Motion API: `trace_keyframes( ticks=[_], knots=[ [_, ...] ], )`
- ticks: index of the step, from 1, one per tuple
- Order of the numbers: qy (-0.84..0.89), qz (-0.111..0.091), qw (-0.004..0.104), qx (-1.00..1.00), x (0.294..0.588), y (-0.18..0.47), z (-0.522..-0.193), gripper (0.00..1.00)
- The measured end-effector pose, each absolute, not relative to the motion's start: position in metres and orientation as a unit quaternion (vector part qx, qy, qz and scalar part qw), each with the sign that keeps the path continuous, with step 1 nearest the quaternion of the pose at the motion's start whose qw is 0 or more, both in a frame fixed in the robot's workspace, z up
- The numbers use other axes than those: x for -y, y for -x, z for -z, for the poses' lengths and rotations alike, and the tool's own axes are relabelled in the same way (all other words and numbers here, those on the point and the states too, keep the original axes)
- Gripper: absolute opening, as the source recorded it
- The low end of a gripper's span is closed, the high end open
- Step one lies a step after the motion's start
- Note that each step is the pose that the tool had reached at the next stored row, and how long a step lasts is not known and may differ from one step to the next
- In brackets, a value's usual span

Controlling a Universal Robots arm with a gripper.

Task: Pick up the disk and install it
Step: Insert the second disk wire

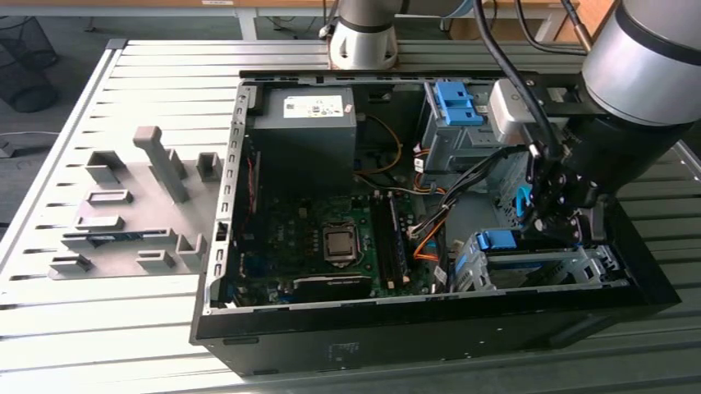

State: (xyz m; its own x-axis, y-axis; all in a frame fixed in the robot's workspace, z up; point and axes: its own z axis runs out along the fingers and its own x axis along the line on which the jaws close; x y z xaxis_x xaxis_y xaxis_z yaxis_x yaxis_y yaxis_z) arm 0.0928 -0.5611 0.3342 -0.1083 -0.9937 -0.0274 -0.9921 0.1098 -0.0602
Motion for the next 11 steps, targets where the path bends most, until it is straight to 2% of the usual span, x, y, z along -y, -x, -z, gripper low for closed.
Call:
trace_keyframes(
  ticks=[11],
  knots=[
    [0.667,0.016,0.033,-0.744,0.5635,-0.0927,-0.3318,0.16]
  ],
)
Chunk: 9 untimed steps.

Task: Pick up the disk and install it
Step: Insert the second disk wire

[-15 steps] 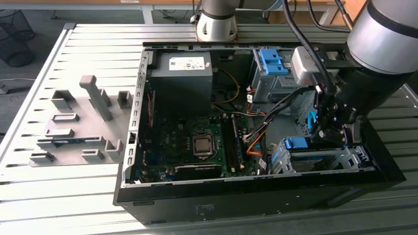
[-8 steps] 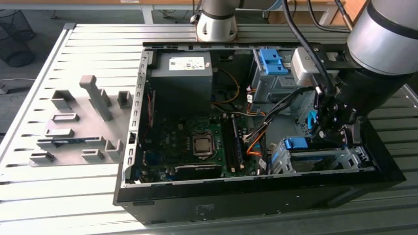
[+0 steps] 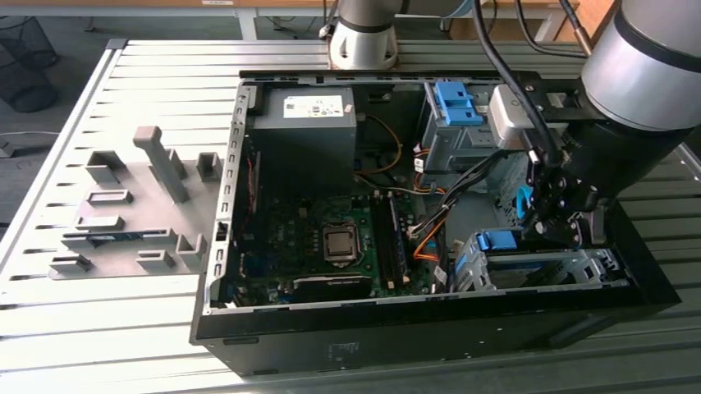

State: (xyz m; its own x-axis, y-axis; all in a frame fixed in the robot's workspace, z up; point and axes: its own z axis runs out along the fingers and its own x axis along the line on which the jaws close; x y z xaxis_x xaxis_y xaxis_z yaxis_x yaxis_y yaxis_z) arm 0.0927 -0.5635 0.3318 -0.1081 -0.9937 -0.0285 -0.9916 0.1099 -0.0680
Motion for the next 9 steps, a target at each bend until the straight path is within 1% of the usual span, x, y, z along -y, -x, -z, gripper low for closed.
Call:
trace_keyframes(
  ticks=[9],
  knots=[
    [0.667,0.016,0.034,-0.744,0.5644,-0.0927,-0.3287,0.16]
  ],
)
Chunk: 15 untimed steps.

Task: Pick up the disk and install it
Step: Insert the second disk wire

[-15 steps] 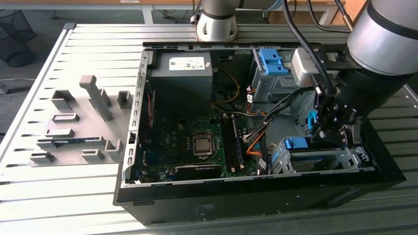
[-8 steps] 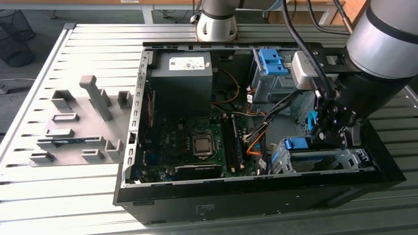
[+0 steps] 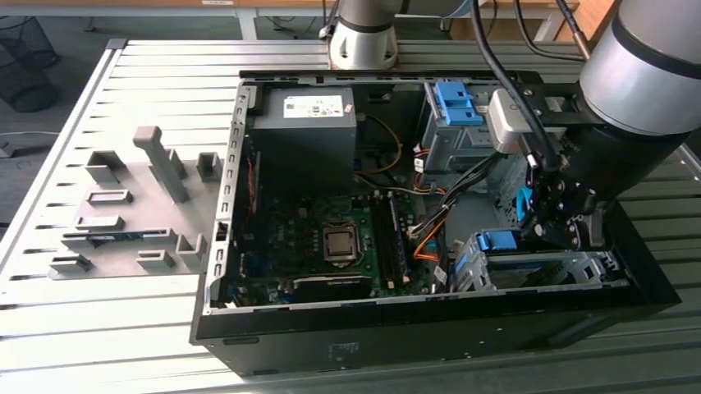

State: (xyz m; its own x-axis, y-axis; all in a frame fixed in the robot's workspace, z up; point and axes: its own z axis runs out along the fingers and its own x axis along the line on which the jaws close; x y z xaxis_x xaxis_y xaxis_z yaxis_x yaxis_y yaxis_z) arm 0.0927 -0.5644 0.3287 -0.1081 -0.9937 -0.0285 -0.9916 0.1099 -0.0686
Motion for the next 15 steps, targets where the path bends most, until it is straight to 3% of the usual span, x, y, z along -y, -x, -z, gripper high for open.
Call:
trace_keyframes(
  ticks=[6,7,15],
  knots=[
    [0.667,0.016,0.034,-0.744,0.564,-0.093,-0.330,0.17],
    [0.667,0.016,0.034,-0.744,0.564,-0.093,-0.331,0.24],
    [0.667,0.016,0.034,-0.744,0.564,-0.093,-0.346,0.22]
  ],
)
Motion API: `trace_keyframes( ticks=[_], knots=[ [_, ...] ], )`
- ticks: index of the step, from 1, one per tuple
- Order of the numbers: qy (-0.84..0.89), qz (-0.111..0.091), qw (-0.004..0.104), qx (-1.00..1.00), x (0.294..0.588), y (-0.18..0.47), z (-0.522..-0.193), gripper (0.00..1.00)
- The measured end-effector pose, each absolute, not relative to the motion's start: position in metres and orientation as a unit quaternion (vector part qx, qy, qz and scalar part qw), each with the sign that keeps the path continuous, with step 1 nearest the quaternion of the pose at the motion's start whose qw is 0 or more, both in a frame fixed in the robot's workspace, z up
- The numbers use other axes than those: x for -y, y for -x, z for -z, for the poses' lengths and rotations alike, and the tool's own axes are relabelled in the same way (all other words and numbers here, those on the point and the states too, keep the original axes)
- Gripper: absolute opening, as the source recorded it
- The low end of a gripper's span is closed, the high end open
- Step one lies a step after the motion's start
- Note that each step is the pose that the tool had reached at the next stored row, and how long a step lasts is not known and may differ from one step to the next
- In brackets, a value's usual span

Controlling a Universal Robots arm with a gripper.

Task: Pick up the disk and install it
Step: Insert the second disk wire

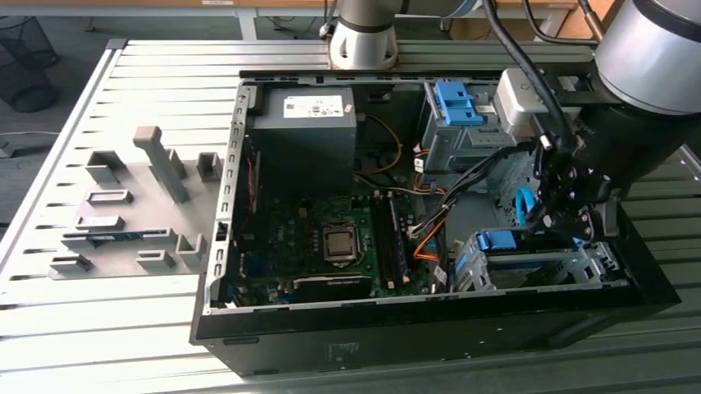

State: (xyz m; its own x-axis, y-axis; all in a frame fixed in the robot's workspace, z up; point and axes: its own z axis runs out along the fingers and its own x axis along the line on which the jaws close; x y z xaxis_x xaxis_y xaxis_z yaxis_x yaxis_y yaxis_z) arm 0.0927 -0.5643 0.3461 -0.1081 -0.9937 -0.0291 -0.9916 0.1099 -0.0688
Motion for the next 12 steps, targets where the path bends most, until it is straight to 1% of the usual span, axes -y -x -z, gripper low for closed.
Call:
trace_keyframes(
  ticks=[1,2,3,12],
  knots=[
    [0.667,0.016,0.034,-0.744,0.5644,-0.0927,-0.3461,0.15],
    [0.667,0.016,0.034,-0.744,0.5643,-0.0927,-0.3462,0.15],
    [0.667,0.016,0.034,-0.744,0.5644,-0.0927,-0.3463,0.11],
    [0.667,0.016,0.034,-0.744,0.5644,-0.0927,-0.3465,0.11]
  ],
)
